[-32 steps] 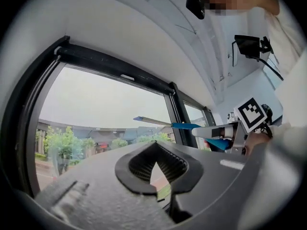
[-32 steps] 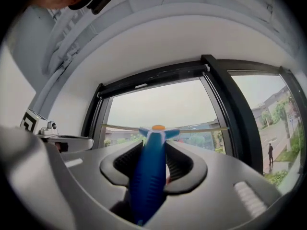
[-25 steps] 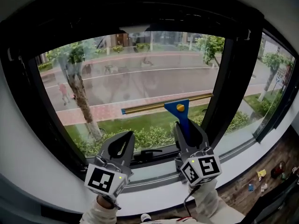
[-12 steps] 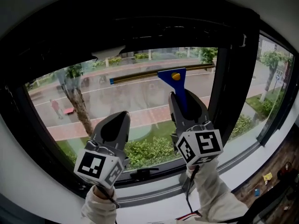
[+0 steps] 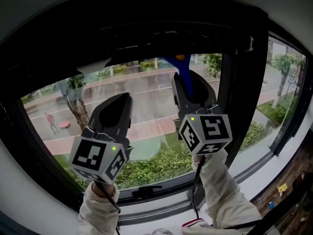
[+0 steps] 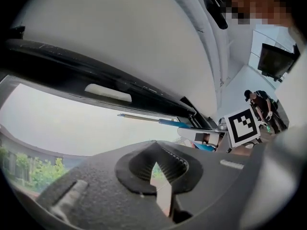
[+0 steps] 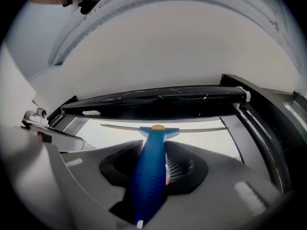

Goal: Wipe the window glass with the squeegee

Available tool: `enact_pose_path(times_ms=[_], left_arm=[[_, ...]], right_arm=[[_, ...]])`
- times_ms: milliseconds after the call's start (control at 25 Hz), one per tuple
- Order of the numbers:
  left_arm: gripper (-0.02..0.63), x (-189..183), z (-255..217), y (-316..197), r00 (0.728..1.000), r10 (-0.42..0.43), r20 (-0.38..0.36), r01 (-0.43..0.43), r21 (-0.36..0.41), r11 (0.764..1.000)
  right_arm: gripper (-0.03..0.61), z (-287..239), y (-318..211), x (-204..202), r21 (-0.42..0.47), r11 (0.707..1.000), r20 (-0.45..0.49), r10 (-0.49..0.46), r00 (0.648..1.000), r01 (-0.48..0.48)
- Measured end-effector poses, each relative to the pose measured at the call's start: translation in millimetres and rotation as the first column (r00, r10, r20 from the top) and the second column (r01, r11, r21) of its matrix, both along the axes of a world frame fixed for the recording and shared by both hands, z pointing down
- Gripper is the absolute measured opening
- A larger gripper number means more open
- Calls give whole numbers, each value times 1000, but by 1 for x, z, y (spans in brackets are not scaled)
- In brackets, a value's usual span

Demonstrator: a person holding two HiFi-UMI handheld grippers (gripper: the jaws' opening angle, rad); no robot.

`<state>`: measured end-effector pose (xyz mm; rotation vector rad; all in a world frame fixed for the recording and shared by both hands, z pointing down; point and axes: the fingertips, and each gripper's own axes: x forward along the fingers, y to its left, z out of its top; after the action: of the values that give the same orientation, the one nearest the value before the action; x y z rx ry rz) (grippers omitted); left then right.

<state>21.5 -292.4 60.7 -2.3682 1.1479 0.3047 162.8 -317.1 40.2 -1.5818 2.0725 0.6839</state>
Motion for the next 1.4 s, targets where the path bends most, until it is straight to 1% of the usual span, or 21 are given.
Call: enact_pose_path(times_ms=[200, 440, 680, 920, 1040, 1400], left_arm=[[-2, 8, -23, -4, 1000, -8, 10, 8, 48, 999], [-2, 17, -35, -9, 1000, -3, 21, 2, 72, 997], [-2, 18, -37, -17, 1000, -9, 21, 8, 70, 998], [-2, 19, -33, -20, 1000, -4, 20, 3, 53, 999], [-2, 20, -25, -22, 1000, 1, 22, -2, 47, 999], [-2, 21, 2, -26, 999, 20, 28, -20, -8, 1000]], right_arm=[[149, -22, -7, 5, 35, 999, -3, 5, 1000, -5], [149, -36, -15, 8, 47, 998, -5, 28, 1000, -28], [149, -44, -23, 6, 61, 997, -18, 58, 998, -57], [149, -44, -24, 6, 57, 996, -23, 65, 998, -64], [149, -39, -24, 6, 56, 996, -27, 65, 998, -64], [149, -10, -21, 5, 42, 997, -27, 70, 997, -68]])
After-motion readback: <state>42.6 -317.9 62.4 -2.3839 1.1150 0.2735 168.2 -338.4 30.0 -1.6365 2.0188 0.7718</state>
